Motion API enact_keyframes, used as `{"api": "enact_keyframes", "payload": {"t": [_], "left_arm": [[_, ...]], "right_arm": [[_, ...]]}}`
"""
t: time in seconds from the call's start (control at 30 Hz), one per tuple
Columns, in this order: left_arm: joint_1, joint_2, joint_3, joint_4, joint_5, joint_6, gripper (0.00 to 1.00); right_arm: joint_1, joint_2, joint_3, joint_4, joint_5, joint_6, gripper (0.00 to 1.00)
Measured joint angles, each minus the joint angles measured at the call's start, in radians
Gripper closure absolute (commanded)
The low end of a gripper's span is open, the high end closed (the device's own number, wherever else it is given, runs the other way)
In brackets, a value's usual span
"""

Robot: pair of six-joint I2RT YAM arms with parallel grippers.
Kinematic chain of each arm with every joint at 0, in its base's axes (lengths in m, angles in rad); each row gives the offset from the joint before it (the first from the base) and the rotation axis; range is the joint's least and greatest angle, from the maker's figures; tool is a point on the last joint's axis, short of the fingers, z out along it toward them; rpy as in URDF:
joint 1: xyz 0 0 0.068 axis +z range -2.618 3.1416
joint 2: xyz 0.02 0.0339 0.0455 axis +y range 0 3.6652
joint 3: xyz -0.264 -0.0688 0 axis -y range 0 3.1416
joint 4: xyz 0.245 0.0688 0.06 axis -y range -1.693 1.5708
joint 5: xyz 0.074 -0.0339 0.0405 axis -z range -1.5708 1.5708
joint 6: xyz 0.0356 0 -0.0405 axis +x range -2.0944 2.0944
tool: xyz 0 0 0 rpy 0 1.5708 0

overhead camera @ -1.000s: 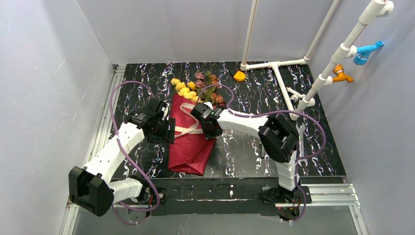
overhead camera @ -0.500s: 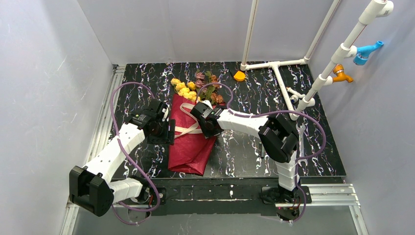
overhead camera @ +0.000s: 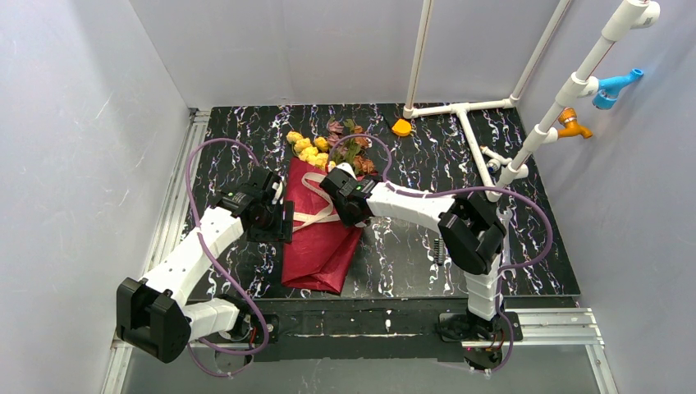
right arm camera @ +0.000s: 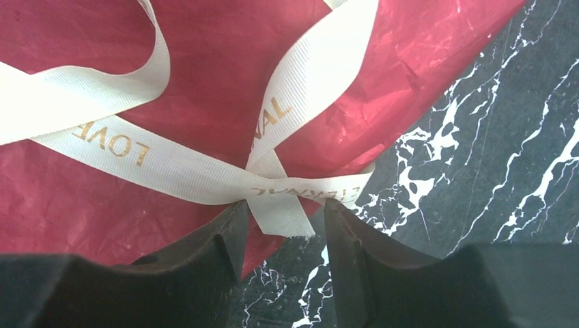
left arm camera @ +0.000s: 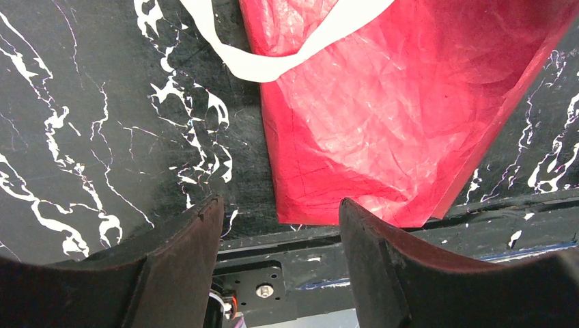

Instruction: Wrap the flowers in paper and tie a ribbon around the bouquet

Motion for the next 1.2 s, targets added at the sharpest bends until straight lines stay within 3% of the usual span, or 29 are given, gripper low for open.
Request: {"api": "enact_keyframes", "payload": {"t": [0.13,0.3,0.37,0.47,0.57,0.67,0.9,0.97,1.2], "left_arm": [[0.0,0.0,-0.002,0.0,0.0,0.0,0.39],[0.0,0.0,-0.002,0.0,0.0,0.0,0.39],[0.0,0.002,-0.002,0.0,-0.001,0.0,0.39],[0.0,0.005,-0.002,0.0,-0.001,0.0,0.39],[0.0,0.006,-0.002,0.0,-0.001,0.0,0.39],[0.0,0.006,-0.002,0.0,-0.001,0.0,0.39],[0.0,0.006,-0.003,0.0,-0.003,0.0,0.4],[0.0,0.006,-0.003,0.0,-0.005,0.0,0.4],[0.0,0.012,-0.004,0.0,-0.007,0.0,0.39]], "right_arm": [[-0.002,0.007,0.0,0.018,-0.013,-0.002,0.58],[-0.01,0.023,-0.031,0.045,-0.043,0.001,0.63],[-0.014,0.027,-0.047,0.047,-0.051,0.002,0.61],[-0.021,0.031,-0.061,0.048,-0.055,0.005,0.49],[-0.027,0.031,-0.062,0.05,-0.053,0.003,0.49],[-0.033,0.031,-0.062,0.051,-0.053,0.003,0.55],[-0.042,0.031,-0.074,0.085,-0.078,0.0,0.84],[-0.045,0.031,-0.076,0.095,-0.087,0.0,0.97],[-0.053,0.03,-0.08,0.104,-0.1,-0.002,0.99]]}}
